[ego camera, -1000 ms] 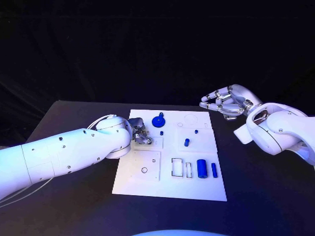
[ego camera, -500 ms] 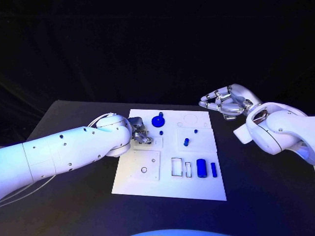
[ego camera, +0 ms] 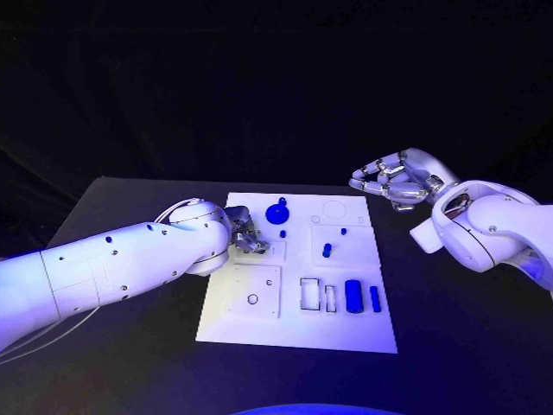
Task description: Assemble the parts on the task board
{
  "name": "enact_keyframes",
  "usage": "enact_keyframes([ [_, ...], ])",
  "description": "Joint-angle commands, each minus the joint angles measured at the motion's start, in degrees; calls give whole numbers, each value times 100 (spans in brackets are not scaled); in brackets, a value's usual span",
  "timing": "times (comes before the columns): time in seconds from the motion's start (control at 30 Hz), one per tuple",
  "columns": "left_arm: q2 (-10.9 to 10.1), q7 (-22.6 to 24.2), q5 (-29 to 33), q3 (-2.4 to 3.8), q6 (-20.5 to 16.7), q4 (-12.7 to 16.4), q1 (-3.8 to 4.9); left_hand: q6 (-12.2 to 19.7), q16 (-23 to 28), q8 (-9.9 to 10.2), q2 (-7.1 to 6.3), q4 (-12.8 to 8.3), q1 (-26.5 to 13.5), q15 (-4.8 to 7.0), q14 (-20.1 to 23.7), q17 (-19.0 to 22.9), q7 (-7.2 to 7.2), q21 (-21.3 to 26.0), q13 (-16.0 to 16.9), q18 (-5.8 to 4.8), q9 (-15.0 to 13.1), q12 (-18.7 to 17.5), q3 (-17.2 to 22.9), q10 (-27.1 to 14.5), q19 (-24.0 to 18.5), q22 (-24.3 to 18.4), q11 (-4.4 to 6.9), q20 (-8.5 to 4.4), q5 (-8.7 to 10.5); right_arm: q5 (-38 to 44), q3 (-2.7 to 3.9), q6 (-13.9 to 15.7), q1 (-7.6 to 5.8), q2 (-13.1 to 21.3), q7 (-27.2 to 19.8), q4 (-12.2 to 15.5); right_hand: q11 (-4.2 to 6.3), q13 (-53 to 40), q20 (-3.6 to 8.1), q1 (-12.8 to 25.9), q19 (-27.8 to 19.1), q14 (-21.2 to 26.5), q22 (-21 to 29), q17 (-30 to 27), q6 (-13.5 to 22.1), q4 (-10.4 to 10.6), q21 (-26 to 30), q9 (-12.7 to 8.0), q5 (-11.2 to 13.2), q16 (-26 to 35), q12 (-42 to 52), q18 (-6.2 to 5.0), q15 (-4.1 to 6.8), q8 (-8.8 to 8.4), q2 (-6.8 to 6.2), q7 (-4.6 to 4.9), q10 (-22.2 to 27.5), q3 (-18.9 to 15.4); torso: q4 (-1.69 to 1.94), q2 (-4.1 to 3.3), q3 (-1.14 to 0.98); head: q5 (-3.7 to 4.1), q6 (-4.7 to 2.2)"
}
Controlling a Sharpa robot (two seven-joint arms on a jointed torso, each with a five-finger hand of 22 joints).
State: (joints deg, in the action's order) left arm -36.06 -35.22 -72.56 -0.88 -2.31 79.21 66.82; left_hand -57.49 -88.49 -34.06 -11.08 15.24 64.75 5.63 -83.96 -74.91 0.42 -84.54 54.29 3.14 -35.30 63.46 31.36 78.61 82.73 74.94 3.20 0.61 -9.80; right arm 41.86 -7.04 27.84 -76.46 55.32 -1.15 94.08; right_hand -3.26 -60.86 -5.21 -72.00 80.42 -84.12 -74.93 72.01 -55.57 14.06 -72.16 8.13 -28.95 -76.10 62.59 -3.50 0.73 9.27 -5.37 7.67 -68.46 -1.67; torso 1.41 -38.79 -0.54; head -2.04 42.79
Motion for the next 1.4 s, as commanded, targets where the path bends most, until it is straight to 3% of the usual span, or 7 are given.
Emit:
enact_keyframes([
  [0.03,-7,-190,-3,-40,183,-57,-45,-15,-25,27,44,34,20,46,-554,-1347,32,19,9,-34,27,37,-61,-2,4,248,-3,-16,-2,58,0,-86,2,0,-12,7,11,5,11,58,-4,-156,-462,0,-18,-5,29,-8,-42,39,17,-67,36,31,23,21,18,-35,2,-2,2,-1,-11],
  [0.37,8,-191,22,-39,139,-70,-41,-44,-27,41,111,147,-39,41,-555,-1350,37,15,32,-36,63,71,-267,7,14,262,-9,-16,-3,59,0,-91,2,-4,-9,-4,12,7,11,61,-5,-156,-460,0,-17,-2,32,-8,-49,40,15,-68,36,32,26,21,20,-38,1,-1,-3,2,-24],
  [1.1,21,-198,65,-38,81,-104,-34,-116,-29,94,266,166,-525,37,-556,-1353,39,4,62,-43,167,132,-792,23,40,302,-14,-12,-17,62,-1,-102,2,-11,4,-27,12,7,11,61,-5,-156,-460,0,-17,-2,32,-8,-49,40,15,-68,36,32,26,21,20,-38,2,-2,-5,0,-34],
  [1.4,24,-199,67,-38,48,-107,-33,-124,-28,101,265,164,-587,37,-556,-1353,39,5,61,-43,180,135,-871,22,41,302,-14,-13,-19,62,-3,-111,3,-19,11,-42,12,7,11,61,-5,-156,-460,0,-17,-2,32,-8,-49,40,15,-68,36,32,26,21,20,-38,3,0,1,11,-45],
])
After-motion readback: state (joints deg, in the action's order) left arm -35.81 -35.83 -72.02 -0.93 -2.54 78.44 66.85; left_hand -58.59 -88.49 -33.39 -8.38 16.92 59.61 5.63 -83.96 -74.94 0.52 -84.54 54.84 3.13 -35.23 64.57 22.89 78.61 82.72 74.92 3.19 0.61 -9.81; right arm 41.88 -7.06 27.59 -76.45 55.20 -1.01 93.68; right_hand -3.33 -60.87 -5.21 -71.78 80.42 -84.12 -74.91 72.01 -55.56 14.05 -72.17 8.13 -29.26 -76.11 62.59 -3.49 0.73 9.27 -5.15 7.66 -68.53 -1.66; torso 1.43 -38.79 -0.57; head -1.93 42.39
